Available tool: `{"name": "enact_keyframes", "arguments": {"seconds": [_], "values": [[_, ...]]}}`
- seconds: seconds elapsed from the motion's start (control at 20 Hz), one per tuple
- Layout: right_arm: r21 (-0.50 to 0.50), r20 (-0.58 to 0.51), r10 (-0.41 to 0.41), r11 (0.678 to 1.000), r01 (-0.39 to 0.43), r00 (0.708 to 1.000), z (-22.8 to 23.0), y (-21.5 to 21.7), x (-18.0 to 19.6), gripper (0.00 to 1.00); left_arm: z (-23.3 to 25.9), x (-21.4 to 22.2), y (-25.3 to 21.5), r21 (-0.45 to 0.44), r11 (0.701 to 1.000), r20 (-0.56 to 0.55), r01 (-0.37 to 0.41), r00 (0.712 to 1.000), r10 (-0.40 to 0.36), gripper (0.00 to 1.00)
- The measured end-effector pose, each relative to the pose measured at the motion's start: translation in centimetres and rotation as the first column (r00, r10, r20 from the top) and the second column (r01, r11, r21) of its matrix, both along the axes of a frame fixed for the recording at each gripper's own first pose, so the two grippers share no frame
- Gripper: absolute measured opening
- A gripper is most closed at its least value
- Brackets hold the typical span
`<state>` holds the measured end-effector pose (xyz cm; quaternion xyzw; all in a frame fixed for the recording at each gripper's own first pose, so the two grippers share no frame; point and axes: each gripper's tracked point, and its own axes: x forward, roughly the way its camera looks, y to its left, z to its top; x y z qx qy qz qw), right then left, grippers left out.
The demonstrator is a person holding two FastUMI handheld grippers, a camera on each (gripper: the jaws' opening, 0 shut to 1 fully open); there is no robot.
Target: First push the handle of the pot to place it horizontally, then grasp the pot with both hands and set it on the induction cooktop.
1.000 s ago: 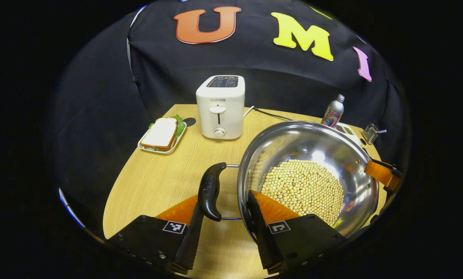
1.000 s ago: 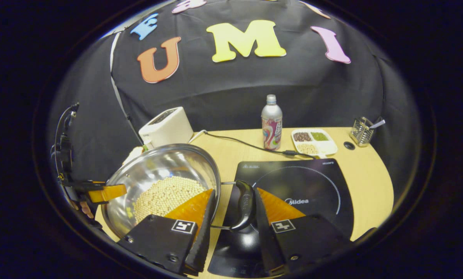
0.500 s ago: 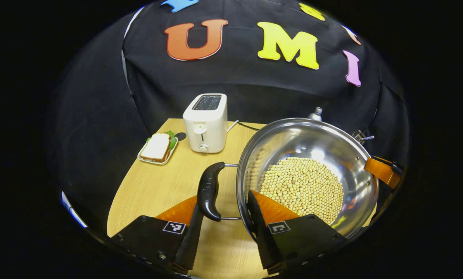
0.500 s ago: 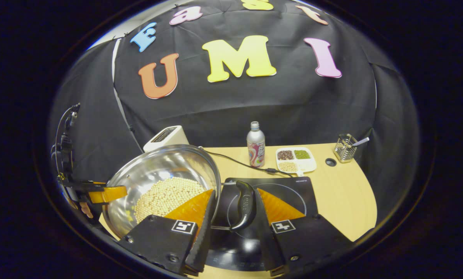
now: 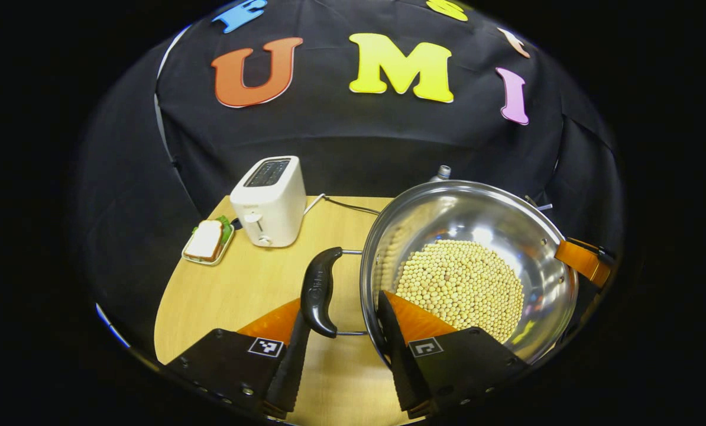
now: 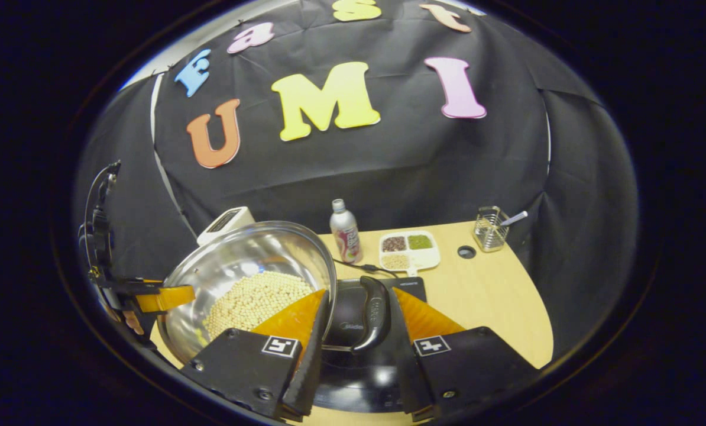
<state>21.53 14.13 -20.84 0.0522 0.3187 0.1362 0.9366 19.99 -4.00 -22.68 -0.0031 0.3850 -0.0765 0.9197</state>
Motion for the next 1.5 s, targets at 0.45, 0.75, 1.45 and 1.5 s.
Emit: {"name": "enact_keyframes", "arguments": {"seconds": [0.45,0.75,1.45,1.5], "values": [[-0.02,-0.004,-0.062,0.998,0.062,0.998,-1.8,-7.3,1.7,0.55,-1.6,1.0,-7.0,-0.009,0.997,-0.011,0.072,0.997,-0.072,0.62],[-0.015,-0.023,-0.077,0.997,0.076,0.997,-5.0,-8.8,3.1,0.55,-4.8,2.0,-9.0,-0.002,0.996,-0.018,0.086,0.996,-0.086,0.62],[-0.014,-0.046,-0.063,0.998,0.062,0.997,-12.3,-9.1,5.2,0.55,-10.2,3.6,-10.0,0.023,0.998,0.006,0.057,0.998,-0.057,0.63],[-0.012,-0.043,-0.058,0.998,0.058,0.997,-12.5,-9.0,5.0,0.55,-10.8,3.0,-9.8,0.024,0.999,-0.018,0.045,0.999,-0.045,0.58]]}}
